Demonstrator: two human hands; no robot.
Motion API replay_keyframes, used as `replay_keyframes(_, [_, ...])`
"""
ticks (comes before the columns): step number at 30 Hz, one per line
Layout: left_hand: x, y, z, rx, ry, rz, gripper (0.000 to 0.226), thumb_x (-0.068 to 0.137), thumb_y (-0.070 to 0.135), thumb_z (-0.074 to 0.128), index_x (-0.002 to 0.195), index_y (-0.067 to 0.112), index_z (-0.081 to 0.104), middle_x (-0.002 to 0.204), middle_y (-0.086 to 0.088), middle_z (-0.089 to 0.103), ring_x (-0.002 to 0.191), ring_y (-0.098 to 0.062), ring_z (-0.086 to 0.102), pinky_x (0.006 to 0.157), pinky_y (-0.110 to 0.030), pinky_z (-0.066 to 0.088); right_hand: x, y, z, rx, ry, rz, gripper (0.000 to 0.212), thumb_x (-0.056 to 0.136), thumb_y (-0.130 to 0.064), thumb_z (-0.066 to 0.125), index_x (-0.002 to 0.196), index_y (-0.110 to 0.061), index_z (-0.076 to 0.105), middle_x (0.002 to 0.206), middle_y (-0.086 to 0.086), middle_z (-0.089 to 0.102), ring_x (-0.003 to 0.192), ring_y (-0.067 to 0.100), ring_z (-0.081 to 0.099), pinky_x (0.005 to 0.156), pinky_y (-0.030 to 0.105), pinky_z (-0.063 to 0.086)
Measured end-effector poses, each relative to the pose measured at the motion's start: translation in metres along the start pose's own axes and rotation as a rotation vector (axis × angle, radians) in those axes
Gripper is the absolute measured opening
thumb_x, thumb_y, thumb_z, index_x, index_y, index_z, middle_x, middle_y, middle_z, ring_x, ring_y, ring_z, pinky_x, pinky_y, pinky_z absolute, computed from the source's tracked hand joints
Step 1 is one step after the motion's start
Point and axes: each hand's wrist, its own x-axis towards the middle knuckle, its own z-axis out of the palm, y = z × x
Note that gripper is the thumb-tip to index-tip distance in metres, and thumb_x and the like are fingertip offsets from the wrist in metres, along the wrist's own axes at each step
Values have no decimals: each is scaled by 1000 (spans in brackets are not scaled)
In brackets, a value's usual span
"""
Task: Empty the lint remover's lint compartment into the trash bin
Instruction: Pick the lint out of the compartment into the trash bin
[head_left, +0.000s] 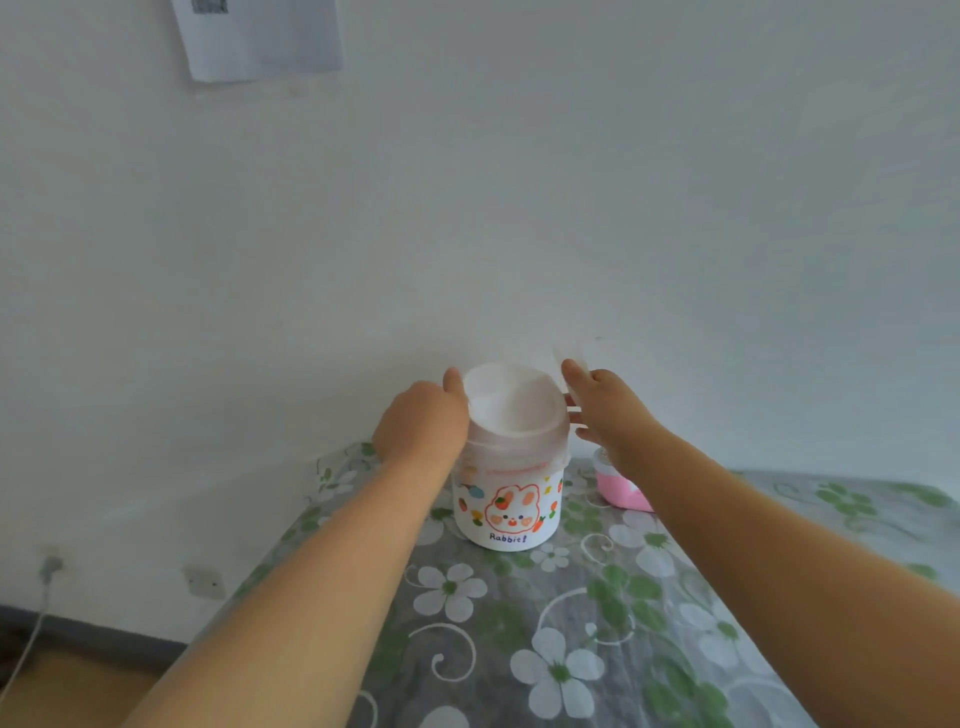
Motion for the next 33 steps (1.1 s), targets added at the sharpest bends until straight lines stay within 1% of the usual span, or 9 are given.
replay_keyframes(4, [13,-4,4,-143,43,28,55,97,48,24,91,6,60,93,-14,64,82,-31,57,69,-37,42,-6,1,-1,47,39,11,38,98,-44,44,112,-9,51,117,14,65,107,30,64,99,50,52])
replay_keyframes(8, [21,3,14,-443,-241,-60,56,97,51,26,110,7,58,111,-10,60,95,-25,53,80,-34,36,-12,1,0,81,3,58,47,98,-42,46,127,-5,48,120,15,62,111,33,63,96,51,54])
replay_keyframes(10, [17,5,19,-403,-293,-32,64,96,55,24,121,6,56,124,-13,59,110,-29,54,90,-37,38,-13,1,-1,102,-11,80,50,98,-43,47,130,-5,47,122,14,61,112,32,62,94,51,55])
replay_keyframes(13, [9,10,19,-282,-240,26,75,94,61,20,132,4,50,136,-17,53,123,-32,49,97,-39,36,-13,0,-5,113,-21,84,48,97,-43,46,128,-6,47,122,15,61,111,32,63,90,49,58])
replay_keyframes(17, [2,18,15,-245,-254,66,79,91,67,19,117,5,61,121,-16,62,109,-30,56,84,-35,38,-8,-3,-14,55,33,49,50,96,-44,46,126,-4,51,123,17,62,111,35,63,96,52,54])
replay_keyframes(21, [-10,27,15,-249,-247,37,82,86,73,22,110,6,61,110,-14,65,98,-31,58,79,-37,42,-7,-2,-28,71,36,37,44,96,-43,47,115,-3,54,115,16,64,107,33,64,97,52,54])
replay_keyframes(26, [-21,40,9,-174,-287,-45,96,68,85,32,125,10,50,119,-10,60,107,-33,57,87,-41,45,-12,4,-37,94,-9,41,30,98,-44,47,102,-14,53,118,14,63,103,28,66,78,36,57])
replay_keyframes(29, [-26,51,6,-191,-277,8,95,64,74,53,138,17,37,134,-8,46,119,-31,49,91,-43,45,-16,5,-40,102,-36,30,34,99,-46,46,111,-15,51,115,8,63,94,19,65,70,34,55])
replay_keyframes(33, [-26,66,8,-92,-280,144,91,63,48,68,142,23,30,134,-7,41,120,-29,47,89,-42,47,-19,4,-47,105,10,8,33,99,-44,48,112,-15,50,118,10,62,103,24,66,89,44,57])
